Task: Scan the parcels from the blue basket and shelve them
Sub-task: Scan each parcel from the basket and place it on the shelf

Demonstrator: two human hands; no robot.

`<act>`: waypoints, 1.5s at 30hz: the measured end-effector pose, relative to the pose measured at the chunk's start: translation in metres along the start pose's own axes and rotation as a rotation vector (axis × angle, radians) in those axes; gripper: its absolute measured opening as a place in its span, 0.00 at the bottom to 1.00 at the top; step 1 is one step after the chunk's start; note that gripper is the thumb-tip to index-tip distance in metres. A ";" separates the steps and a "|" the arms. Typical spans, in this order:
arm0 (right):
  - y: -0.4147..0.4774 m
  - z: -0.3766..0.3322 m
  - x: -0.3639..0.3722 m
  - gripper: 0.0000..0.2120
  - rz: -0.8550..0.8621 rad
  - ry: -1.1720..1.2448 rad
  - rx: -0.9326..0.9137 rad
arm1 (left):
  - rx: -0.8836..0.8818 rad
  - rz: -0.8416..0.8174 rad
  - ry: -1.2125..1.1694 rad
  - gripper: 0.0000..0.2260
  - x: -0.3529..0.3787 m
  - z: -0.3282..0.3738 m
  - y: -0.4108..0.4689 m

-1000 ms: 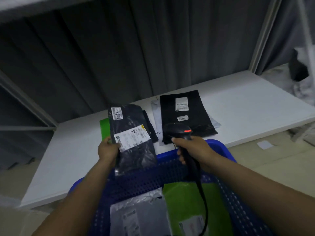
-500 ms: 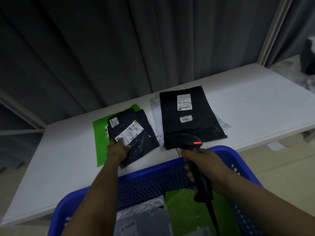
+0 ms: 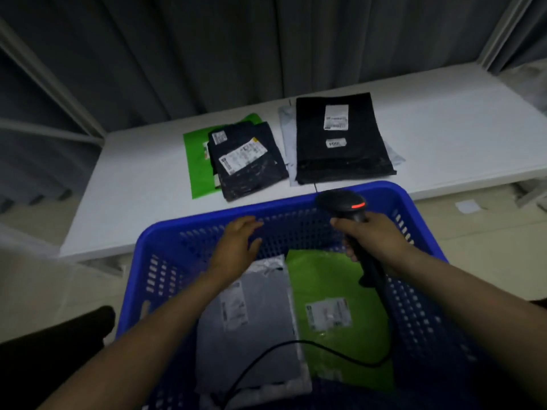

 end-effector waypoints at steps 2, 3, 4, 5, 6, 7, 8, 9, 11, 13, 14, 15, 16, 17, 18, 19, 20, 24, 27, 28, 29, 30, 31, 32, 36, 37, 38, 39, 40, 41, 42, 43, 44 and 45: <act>-0.003 0.027 0.017 0.11 0.005 -0.047 0.032 | -0.029 -0.078 0.005 0.18 0.030 -0.017 -0.040; -0.003 0.041 0.027 0.10 0.004 -0.090 0.047 | -0.065 -0.162 0.024 0.20 0.048 -0.032 -0.058; -0.003 0.057 0.038 0.10 0.001 -0.145 0.059 | -0.106 -0.261 0.048 0.22 0.067 -0.048 -0.073; -0.003 0.072 0.050 0.09 -0.006 -0.206 0.068 | -0.156 -0.356 0.064 0.25 0.084 -0.065 -0.087; -0.003 0.086 0.061 0.09 -0.014 -0.263 0.082 | -0.210 -0.421 0.065 0.27 0.096 -0.082 -0.100; -0.002 0.100 0.072 0.09 -0.020 -0.304 0.100 | -0.270 -0.458 0.058 0.29 0.106 -0.099 -0.109; 0.000 0.114 0.081 0.09 -0.017 -0.324 0.125 | -0.321 -0.479 0.052 0.30 0.114 -0.113 -0.116; 0.003 0.127 0.089 0.09 -0.009 -0.326 0.159 | -0.359 -0.496 0.050 0.32 0.121 -0.127 -0.122; 0.010 0.150 0.105 0.09 0.017 -0.325 0.213 | -0.387 -0.526 0.067 0.33 0.136 -0.149 -0.126; 0.017 0.169 0.121 0.10 0.030 -0.333 0.263 | -0.413 -0.539 0.078 0.33 0.147 -0.168 -0.126; 0.021 0.177 0.128 0.10 0.029 -0.329 0.286 | -0.420 -0.545 0.085 0.33 0.152 -0.177 -0.124; 0.025 0.183 0.135 0.10 0.028 -0.321 0.308 | -0.421 -0.552 0.092 0.34 0.158 -0.185 -0.122; 0.029 0.189 0.140 0.11 0.029 -0.311 0.328 | -0.417 -0.555 0.090 0.35 0.163 -0.192 -0.118; 0.034 0.192 0.144 0.11 0.033 -0.303 0.342 | -0.404 -0.549 0.090 0.35 0.169 -0.198 -0.113; 0.039 0.196 0.148 0.11 0.037 -0.296 0.352 | -0.390 -0.542 0.102 0.36 0.173 -0.203 -0.107; 0.044 0.198 0.153 0.11 0.037 -0.295 0.357 | -0.368 -0.546 0.129 0.36 0.178 -0.208 -0.102; 0.048 0.199 0.156 0.11 0.038 -0.294 0.356 | -0.347 -0.560 0.166 0.37 0.182 -0.212 -0.099; 0.058 0.197 0.165 0.10 0.034 -0.289 0.360 | -0.230 -0.523 0.341 0.27 0.183 -0.218 -0.088; 0.056 0.192 0.165 0.10 0.029 -0.273 0.356 | -0.165 -0.395 0.368 0.16 0.169 -0.209 -0.083; 0.054 0.190 0.163 0.10 0.030 -0.270 0.349 | -0.176 -0.375 0.353 0.15 0.162 -0.208 -0.083; 0.051 0.187 0.161 0.10 0.031 -0.271 0.339 | -0.175 -0.384 0.303 0.13 0.160 -0.207 -0.085; 0.047 0.184 0.158 0.10 0.035 -0.273 0.324 | -0.213 -0.412 0.229 0.12 0.157 -0.205 -0.089; 0.043 0.180 0.154 0.10 0.042 -0.279 0.306 | -0.239 -0.433 0.182 0.12 0.152 -0.200 -0.093; 0.037 0.176 0.150 0.09 0.046 -0.283 0.289 | -0.295 -0.437 0.138 0.12 0.143 -0.196 -0.097; 0.008 0.159 0.132 0.08 0.053 -0.228 0.223 | -0.317 -0.349 0.076 0.12 0.092 -0.149 -0.097; -0.001 0.154 0.126 0.08 0.053 -0.210 0.201 | -0.294 -0.324 0.058 0.13 0.078 -0.134 -0.095; -0.010 0.149 0.120 0.07 0.052 -0.190 0.177 | -0.284 -0.312 0.059 0.14 0.065 -0.121 -0.096; -0.019 0.143 0.114 0.07 0.049 -0.167 0.156 | -0.255 -0.322 0.048 0.12 0.056 -0.109 -0.096; -0.029 0.137 0.107 0.06 0.046 -0.132 0.135 | -0.200 -0.344 0.065 0.10 0.047 -0.098 -0.096; -0.038 0.132 0.100 0.06 0.044 -0.090 0.116 | -0.201 -0.306 0.012 0.11 0.031 -0.087 -0.094; -0.047 0.127 0.093 0.05 0.043 -0.051 0.101 | -0.187 -0.261 -0.003 0.11 0.016 -0.080 -0.091; -0.055 0.121 0.086 0.05 0.046 -0.014 0.087 | -0.199 -0.195 -0.103 0.10 -0.004 -0.070 -0.090; -0.062 0.117 0.080 0.05 0.052 0.024 0.073 | -0.182 -0.112 -0.138 0.09 -0.022 -0.064 -0.088; -0.068 0.111 0.075 0.05 0.058 0.056 0.054 | -0.163 -0.020 -0.189 0.08 -0.043 -0.053 -0.087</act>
Point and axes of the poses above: each hand's wrist, its own y-axis towards the middle knuckle, its own x-axis out of the palm, z = x × y, the point moved 9 cm from there along y, towards the middle knuckle, and after that the axes turned 7 degrees about x, right-handed, at the moved point
